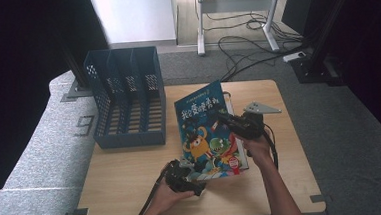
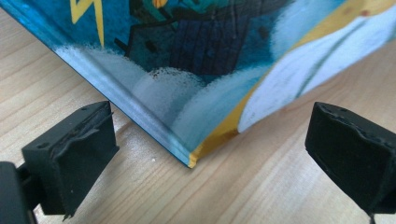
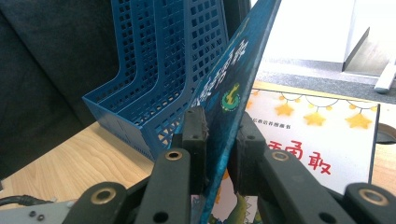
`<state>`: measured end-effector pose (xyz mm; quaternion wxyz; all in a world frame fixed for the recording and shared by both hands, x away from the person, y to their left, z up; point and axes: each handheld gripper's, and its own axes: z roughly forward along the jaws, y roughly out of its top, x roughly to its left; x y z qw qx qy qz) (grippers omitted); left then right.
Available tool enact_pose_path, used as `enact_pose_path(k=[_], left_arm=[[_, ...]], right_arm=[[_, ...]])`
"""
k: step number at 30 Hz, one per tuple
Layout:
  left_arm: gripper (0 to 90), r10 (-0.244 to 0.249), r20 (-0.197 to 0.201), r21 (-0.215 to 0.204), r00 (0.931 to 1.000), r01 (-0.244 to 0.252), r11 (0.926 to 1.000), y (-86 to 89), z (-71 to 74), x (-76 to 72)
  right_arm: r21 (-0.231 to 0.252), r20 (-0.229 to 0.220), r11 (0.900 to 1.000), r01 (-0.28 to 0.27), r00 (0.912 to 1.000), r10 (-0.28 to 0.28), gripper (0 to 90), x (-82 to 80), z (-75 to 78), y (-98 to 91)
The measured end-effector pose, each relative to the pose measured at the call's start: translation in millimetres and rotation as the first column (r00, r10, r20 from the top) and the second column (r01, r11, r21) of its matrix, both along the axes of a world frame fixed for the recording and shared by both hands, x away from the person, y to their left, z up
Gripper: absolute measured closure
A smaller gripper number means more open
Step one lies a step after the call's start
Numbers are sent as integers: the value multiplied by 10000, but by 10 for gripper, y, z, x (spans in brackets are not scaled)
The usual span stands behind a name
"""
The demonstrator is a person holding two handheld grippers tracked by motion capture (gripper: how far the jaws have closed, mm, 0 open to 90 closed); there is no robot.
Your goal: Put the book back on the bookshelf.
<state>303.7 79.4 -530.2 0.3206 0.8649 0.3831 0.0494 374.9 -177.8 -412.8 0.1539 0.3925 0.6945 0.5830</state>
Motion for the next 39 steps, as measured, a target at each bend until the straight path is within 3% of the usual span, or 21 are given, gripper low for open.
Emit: enact_pose_path(k=[4,5,10,15,23,39], left_arm=[[32,276,-28,-209,9996,-276,9994,16,-7,39],[27,223,-247,-340,9994,-231,9992,27,-15,59],[17,243,-411,-467,9989,-263,9986,30,-33,86],[10,385,-688,-566,9969,-425,9975,24,-43,152],[10,481,-722,-523,9962,-520,9973,18,-39,230],[14,614,-498,-389,9969,-634,9972,32,-51,193]], right_arm=[[1,30,10000,-1,10000,1,776,-7,0,-1],[19,47,10000,-22,10000,22,776,-7,-2,-8],[30,130,10000,-60,9999,60,776,-12,1,-11],[-7,464,10000,-19,9989,19,777,-51,35,-14],[115,828,9999,24,9966,-34,785,-110,65,-62],[666,1297,9977,81,9914,-167,790,-207,-41,-146]])
